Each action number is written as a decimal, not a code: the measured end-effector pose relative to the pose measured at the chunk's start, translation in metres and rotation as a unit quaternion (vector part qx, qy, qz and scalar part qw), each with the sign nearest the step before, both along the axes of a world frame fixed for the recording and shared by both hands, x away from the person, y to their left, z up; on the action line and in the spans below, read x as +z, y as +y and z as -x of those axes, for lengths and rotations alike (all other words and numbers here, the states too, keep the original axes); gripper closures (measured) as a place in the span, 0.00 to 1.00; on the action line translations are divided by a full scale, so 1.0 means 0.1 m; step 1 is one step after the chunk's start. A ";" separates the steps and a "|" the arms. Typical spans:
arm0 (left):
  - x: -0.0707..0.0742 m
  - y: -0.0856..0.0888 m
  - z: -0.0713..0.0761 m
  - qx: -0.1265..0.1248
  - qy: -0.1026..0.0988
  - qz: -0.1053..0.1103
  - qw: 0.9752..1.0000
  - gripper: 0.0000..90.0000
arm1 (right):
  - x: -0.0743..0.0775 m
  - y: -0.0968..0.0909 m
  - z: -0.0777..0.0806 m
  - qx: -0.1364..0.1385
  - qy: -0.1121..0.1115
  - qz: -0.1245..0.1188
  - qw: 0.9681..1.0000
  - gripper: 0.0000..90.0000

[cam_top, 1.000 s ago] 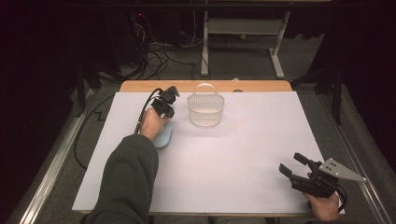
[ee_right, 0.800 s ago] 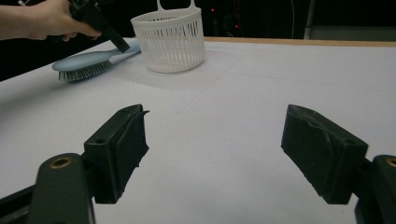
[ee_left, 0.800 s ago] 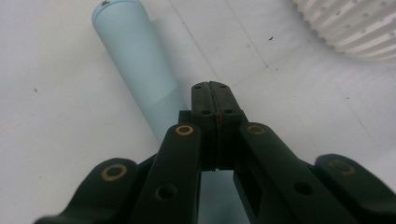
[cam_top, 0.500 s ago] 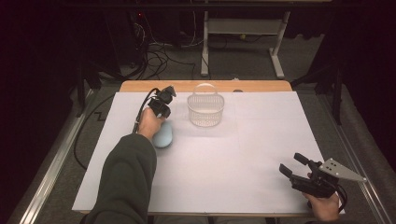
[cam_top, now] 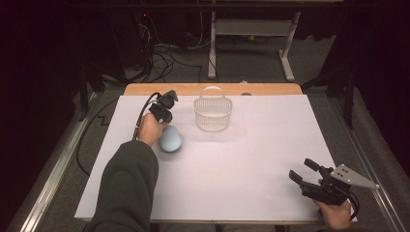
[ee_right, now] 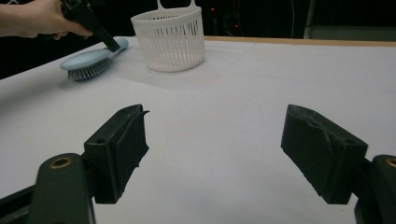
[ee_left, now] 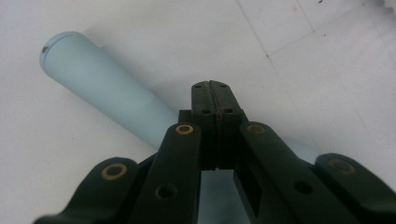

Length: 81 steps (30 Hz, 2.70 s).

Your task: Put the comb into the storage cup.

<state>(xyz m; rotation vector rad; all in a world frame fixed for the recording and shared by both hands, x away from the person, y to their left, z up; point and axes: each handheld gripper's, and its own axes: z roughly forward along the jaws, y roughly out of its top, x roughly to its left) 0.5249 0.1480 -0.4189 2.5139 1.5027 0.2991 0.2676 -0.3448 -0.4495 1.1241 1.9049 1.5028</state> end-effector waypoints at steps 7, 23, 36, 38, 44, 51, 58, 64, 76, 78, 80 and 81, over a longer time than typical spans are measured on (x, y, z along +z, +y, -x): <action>-0.04 0.08 0.01 0.011 0.003 0.000 1.000 0.98 | 0.00 0.00 0.00 0.001 0.000 0.000 1.000 0.25; -0.06 0.41 0.12 0.040 0.007 0.001 0.999 0.98 | 0.00 0.01 -0.01 0.002 0.000 0.003 1.000 0.25; -0.06 0.53 0.27 0.037 0.012 -0.010 0.999 0.98 | 0.00 0.01 -0.01 0.002 0.001 0.004 1.000 0.25; -0.06 0.54 0.31 0.035 0.014 -0.009 0.999 0.98 | 0.00 0.02 -0.01 0.003 0.000 0.005 1.000 0.25; -0.07 0.57 0.41 0.029 0.015 -0.009 0.999 0.98 | 0.00 0.02 -0.01 0.004 0.000 0.007 1.000 0.25; -0.07 0.60 0.50 0.029 0.017 0.005 0.999 0.98 | 0.00 0.03 -0.01 0.005 0.000 0.007 1.000 0.25; -0.07 0.63 0.58 0.027 0.017 0.025 0.999 0.98 | 0.00 0.03 -0.01 0.005 -0.001 0.007 1.000 0.25; -0.07 0.65 0.64 0.027 0.022 0.040 0.999 0.98 | 0.00 0.03 -0.01 0.006 -0.001 0.008 1.000 0.25; -0.08 0.71 0.72 0.027 0.028 0.069 0.997 0.98 | 0.00 0.03 -0.02 0.007 0.000 0.008 1.000 0.25; -0.09 0.71 0.73 0.025 0.028 0.070 0.997 0.98 | 0.00 0.03 -0.02 0.007 -0.001 0.008 1.000 0.25; -0.09 0.71 0.75 0.024 0.029 0.070 0.997 0.98 | 0.00 0.03 -0.02 0.007 0.000 0.007 1.000 0.25; -0.09 0.71 0.75 0.023 0.029 0.070 0.997 0.98 | 0.00 0.03 -0.02 0.007 0.000 0.007 1.000 0.25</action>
